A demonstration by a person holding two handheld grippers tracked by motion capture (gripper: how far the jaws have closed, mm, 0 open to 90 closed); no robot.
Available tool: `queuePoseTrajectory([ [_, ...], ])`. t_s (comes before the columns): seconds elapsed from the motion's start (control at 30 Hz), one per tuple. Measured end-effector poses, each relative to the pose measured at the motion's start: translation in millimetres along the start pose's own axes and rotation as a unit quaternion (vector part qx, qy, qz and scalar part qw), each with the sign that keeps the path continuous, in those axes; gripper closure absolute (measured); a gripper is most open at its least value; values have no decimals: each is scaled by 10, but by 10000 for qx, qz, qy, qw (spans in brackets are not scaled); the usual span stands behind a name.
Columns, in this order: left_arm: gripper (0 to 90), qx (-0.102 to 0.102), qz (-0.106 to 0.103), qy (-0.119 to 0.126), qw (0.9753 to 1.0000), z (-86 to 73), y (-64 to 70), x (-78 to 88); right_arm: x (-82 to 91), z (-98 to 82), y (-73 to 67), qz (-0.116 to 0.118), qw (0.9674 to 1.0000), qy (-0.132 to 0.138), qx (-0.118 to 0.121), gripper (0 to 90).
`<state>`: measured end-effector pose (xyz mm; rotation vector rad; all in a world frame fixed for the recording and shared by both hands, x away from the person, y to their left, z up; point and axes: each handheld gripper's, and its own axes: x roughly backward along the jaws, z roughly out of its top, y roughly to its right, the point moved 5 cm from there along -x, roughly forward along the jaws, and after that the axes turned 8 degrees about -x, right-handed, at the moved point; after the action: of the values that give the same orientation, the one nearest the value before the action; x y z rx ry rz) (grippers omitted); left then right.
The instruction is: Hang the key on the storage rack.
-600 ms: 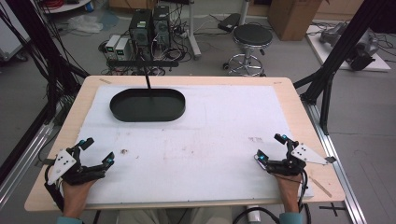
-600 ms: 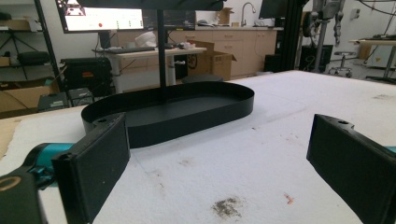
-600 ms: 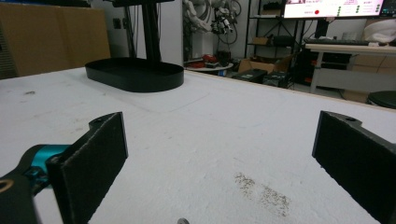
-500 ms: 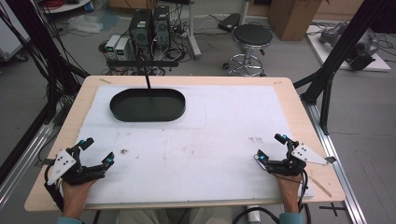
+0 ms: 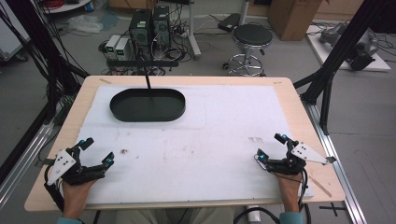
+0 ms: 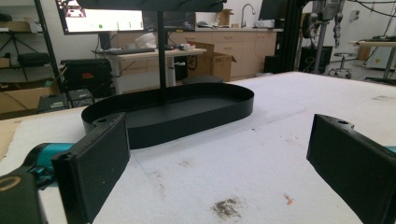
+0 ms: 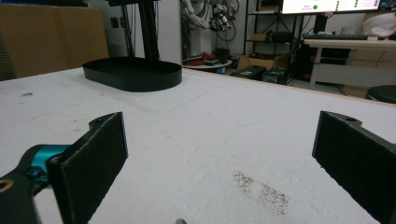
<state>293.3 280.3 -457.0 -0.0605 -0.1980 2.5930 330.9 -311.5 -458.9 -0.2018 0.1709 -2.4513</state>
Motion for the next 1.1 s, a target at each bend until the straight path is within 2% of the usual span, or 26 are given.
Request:
queuePoseTrajectory([
  [0.23,64,0,3,0,10000,0,0,0,1,31,33,-51,10000,-64,-17,25],
  [0.4,64,2,1,1,10000,0,0,-1,38,164,56,-42,9999,-83,41,26],
  [0.53,64,10,0,1,10000,0,1,-2,64,301,74,112,9993,-361,77,26],
  [0.57,64,10,-1,0,10000,0,1,-2,64,301,74,112,9993,-361,77,26],
  [0.6,64,13,-2,2,10000,0,1,-2,62,334,73,173,9983,-543,107,25],
  [0.63,64,13,-2,2,10000,0,1,-2,62,334,73,173,9983,-543,107,25],
  [0.67,64,13,-2,1,10000,0,1,-2,48,360,74,271,9967,-743,186,26],
  [0.7,64,13,-2,1,10000,0,0,-2,48,360,74,271,9967,-743,186,26],
  [0.73,64,13,-5,2,10000,0,1,-2,34,375,64,425,9939,-983,271,26],
  [0.77,64,15,-7,3,10000,0,0,-3,34,375,64,425,9939,-983,271,26],
  [0.83,64,31,-6,10,10000,1,0,-4,13,384,49,528,9902,-1224,413,26],
  [0.87,64,34,0,5,10000,0,-1,-3,-6,386,33,625,9858,-1473,500,26],
  [0.9,64,25,-6,4,10000,0,0,-3,-6,386,33,625,9858,-1473,500,26],
  [0.93,64,18,-8,2,10000,0,0,-3,-27,390,28,701,9818,-1658,603,26],
  [0.97,64,15,-7,2,10000,0,1,-3,-27,390,28,701,9818,-1658,603,26],
  [1.0,64,8,-7,0,10000,0,1,-3,-47,388,16,781,9772,-1853,678,26],
  [1.03,64,8,-7,0,10000,0,1,-3,-47,388,16,781,9772,-1853,678,26],
  [1.07,64,12,-6,1,10000,0,1,-3,-52,384,11,804,9754,-1930,700,26],
  [1.1,64,7,-4,0,10000,0,2,-3,-69,378,7,846,9719,-2056,775,26],
])
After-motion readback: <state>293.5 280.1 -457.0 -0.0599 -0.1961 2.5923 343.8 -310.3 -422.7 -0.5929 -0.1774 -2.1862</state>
